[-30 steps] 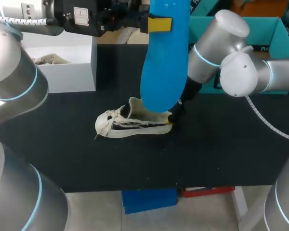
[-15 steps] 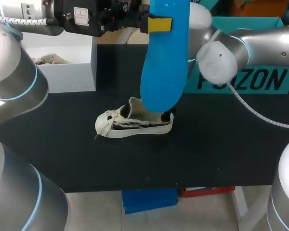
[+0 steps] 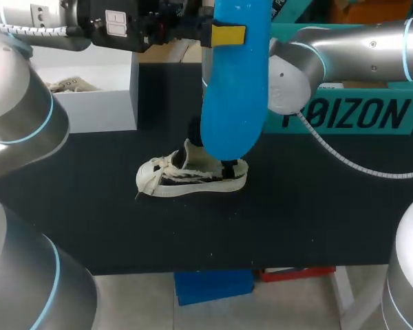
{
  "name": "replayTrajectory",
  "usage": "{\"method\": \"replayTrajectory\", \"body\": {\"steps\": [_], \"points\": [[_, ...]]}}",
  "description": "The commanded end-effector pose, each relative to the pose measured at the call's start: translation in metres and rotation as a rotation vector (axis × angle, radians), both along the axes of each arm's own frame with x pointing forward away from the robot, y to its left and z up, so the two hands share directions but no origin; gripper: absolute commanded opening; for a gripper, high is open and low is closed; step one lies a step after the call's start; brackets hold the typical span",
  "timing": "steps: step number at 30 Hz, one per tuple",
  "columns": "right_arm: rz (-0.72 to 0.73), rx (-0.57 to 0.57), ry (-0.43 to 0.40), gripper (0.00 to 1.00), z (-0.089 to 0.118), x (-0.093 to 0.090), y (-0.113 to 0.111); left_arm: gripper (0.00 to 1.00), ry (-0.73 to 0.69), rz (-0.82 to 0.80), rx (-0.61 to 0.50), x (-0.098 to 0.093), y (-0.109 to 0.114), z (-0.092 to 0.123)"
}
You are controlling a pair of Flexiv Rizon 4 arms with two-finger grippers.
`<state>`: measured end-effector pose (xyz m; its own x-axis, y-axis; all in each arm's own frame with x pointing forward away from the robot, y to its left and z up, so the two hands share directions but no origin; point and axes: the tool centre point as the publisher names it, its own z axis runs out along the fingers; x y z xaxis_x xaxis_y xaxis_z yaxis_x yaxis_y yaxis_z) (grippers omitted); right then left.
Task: Take the shoe out of the shoebox, open the shoe tongue, remove and reinsert the insole, then place the shoe into the shoebox
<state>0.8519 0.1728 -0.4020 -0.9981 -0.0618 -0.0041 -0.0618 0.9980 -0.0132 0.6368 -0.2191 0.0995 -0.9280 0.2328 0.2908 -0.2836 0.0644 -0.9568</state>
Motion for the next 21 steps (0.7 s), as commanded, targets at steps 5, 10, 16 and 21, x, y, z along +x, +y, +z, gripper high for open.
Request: {"method": "replayTrajectory", "body": {"steps": [5, 10, 16, 21], "points": [[0.003, -0.018, -0.005, 1.00, -0.002, -0.002, 0.000, 0.00, 0.000, 0.002, 0.000, 0.000, -0.001, -0.001], [0.013, 0.014, -0.013, 1.00, 0.002, -0.003, -0.005, 0.00, 0.000, 0.002, 0.000, 0.000, -0.001, -0.001], [0.039, 0.099, -0.035, 1.00, 0.009, 0.000, -0.011, 0.00, 0.000, 0.002, 0.000, 0.000, -0.001, -0.001], [0.050, 0.254, -0.031, 1.00, 0.011, 0.001, -0.015, 0.00, 0.000, 0.002, 0.000, 0.000, -0.001, -0.001]]}}
